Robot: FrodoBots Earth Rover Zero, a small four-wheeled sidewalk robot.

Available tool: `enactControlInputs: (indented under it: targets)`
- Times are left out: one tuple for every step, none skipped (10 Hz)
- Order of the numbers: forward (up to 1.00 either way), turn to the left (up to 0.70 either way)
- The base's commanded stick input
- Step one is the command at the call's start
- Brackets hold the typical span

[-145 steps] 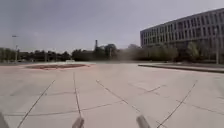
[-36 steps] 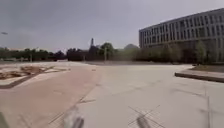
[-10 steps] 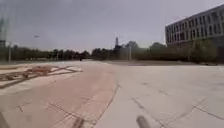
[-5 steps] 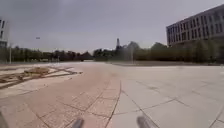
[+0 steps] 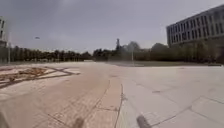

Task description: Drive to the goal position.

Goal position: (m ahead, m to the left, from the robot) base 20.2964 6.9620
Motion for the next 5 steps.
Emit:
enactControlInputs:
  targets:
    - [0.70,0.00]
    - [0.70,0.00]
    - [0.70,0.00]
    - [0.70,0.00]
    - [0.70,0.00]
